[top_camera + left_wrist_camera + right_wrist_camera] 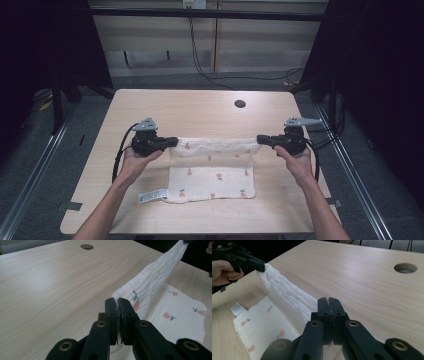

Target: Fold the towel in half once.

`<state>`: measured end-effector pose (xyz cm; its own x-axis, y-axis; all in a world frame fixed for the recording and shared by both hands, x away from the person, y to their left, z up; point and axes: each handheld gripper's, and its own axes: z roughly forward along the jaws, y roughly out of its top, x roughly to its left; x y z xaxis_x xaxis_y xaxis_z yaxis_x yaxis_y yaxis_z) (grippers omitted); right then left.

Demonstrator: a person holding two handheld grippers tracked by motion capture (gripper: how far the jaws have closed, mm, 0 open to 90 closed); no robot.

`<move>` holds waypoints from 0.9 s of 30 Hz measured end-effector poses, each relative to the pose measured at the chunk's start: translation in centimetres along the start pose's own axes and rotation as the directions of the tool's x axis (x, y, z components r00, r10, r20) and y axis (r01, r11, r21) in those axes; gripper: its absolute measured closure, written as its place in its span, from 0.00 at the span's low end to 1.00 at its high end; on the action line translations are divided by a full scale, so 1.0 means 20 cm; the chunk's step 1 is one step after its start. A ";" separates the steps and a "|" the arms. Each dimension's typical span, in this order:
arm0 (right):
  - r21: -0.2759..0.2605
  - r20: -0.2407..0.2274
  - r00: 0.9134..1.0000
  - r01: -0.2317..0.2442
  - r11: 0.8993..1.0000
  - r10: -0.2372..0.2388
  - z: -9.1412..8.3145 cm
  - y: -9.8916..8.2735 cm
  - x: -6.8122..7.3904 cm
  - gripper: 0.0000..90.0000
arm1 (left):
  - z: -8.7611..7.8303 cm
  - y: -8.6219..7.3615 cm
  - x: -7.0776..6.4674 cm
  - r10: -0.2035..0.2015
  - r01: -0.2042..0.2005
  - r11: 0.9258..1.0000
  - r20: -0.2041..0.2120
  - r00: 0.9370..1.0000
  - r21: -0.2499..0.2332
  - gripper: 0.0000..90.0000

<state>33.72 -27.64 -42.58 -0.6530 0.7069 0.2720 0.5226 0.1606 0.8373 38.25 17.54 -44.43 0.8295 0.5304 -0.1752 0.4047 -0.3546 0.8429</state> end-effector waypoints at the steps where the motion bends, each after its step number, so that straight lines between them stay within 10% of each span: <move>1: 0.000 -0.001 1.000 -0.002 1.000 0.002 0.00 -0.01 0.00 0.98 | 0.00 -0.01 0.00 0.002 -0.002 1.000 0.002 1.000 0.002 0.96; 27: 0.051 0.000 0.999 0.049 0.997 -0.049 -0.07 -0.13 0.16 0.98 | -0.14 -0.13 -0.17 0.032 -0.034 0.999 0.058 0.998 0.040 0.96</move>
<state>29.46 -26.86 -43.24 -0.6778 0.6983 0.2303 0.5171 0.2301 0.8244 33.32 18.77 -44.62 0.8630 0.4729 -0.1775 0.3911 -0.4030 0.8274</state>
